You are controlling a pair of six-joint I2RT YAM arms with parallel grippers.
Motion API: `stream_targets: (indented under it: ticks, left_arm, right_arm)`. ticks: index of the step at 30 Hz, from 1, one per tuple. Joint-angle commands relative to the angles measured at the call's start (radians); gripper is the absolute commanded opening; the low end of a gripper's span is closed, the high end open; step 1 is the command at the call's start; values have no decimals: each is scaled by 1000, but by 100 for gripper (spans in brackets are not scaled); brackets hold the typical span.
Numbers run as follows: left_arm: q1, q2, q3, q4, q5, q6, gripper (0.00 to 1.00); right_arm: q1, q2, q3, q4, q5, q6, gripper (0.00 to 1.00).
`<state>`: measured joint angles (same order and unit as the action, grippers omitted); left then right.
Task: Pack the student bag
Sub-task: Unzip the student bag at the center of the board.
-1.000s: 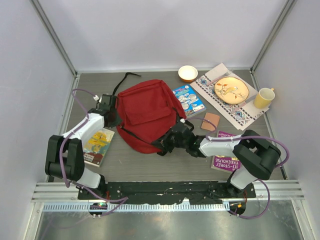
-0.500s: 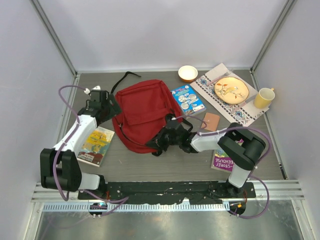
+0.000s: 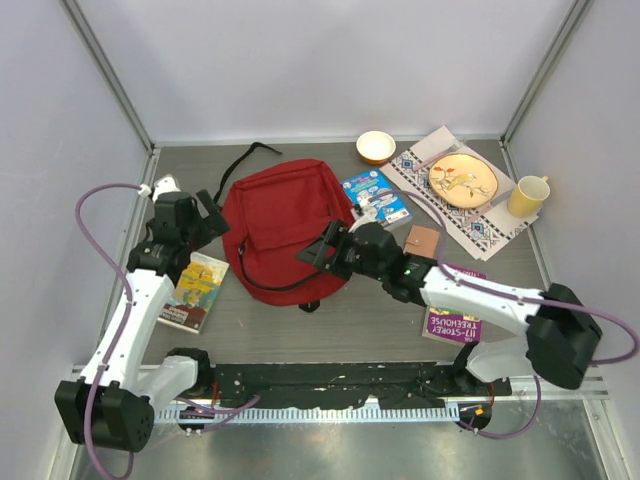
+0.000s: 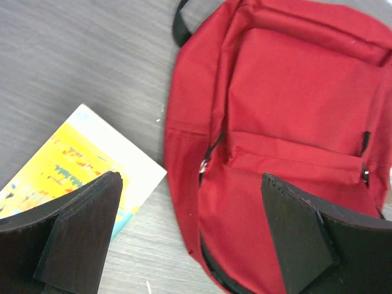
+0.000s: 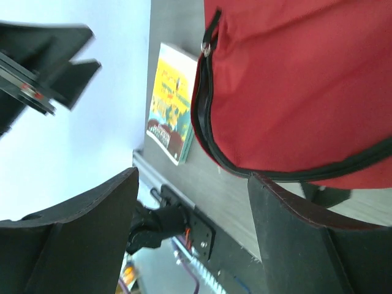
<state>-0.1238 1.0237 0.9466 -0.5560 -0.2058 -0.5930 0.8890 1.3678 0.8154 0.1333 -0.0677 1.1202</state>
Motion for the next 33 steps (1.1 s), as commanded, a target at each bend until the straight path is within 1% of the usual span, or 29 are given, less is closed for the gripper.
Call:
stream_targets:
  ticks: [1, 3, 4, 7, 10, 11, 14, 15, 16, 17, 19, 21, 23, 25, 27, 29, 30, 31, 32, 33]
  left_arm:
    - [18, -33, -40, -65, -72, -2, 100]
    - [39, -34, -40, -81, -79, -22, 100]
    - [49, -33, -39, -94, -81, -27, 100]
    - [93, -30, -38, -107, -61, -41, 100]
    - [121, -31, -45, -99, -1, -45, 100]
    - [148, -31, -46, -97, 12, -45, 99]
    - [161, -36, -48, -96, 34, -48, 100]
    - [162, -39, -46, -94, 40, -48, 100]
    - [161, -42, -45, -99, 42, -48, 100]
    - [161, -45, -43, -101, 43, -47, 100]
    - [164, -56, -42, -105, 43, -44, 100]
    - [162, -66, -46, -111, 43, -34, 100]
    - [165, -76, -48, -116, 43, -27, 100]
    - [164, -82, -55, -119, 42, -27, 99]
    - [165, -85, -58, -117, 45, -28, 100]
    - [165, -83, -62, -114, 63, -28, 100]
    - [165, -85, -62, -108, 69, -27, 100]
    - [164, -85, -63, -105, 75, -25, 100]
    - [164, -85, -65, -101, 97, -25, 100]
    - [165, -85, -66, -88, 108, -22, 100]
  right_arm:
    - [1, -134, -1, -210, 256, -168, 77]
    - [-1, -167, -12, -242, 333, -175, 77]
    - [-2, -177, -22, -257, 347, -175, 77]
    - [-10, -208, -38, -276, 378, -162, 77]
    - [-22, -196, -36, -314, 381, -111, 77]
    - [-30, -187, -36, -323, 367, -93, 78]
    - [-80, -132, -39, -313, 270, -57, 80]
    - [-131, -98, -39, -302, 226, -54, 80]
    - [-154, -82, -41, -257, 182, -62, 80]
    - [-180, -66, -38, -239, 99, -66, 80]
    - [-235, -38, -27, -181, 47, -91, 80]
    - [-263, -9, -4, -149, 11, -111, 80]
    - [-298, 26, 24, -147, -45, -144, 80]
    - [-312, 98, 76, -190, -66, -178, 80]
    - [-320, 146, 111, -201, -113, -203, 77]
    - [-323, 201, 126, -198, -139, -239, 64]
    - [-323, 221, 152, -196, -177, -253, 58]
    - [-323, 268, 172, -204, -202, -273, 48]
    - [-325, 289, 192, -219, -214, -321, 41]
    - [-325, 307, 233, -254, -227, -347, 37]
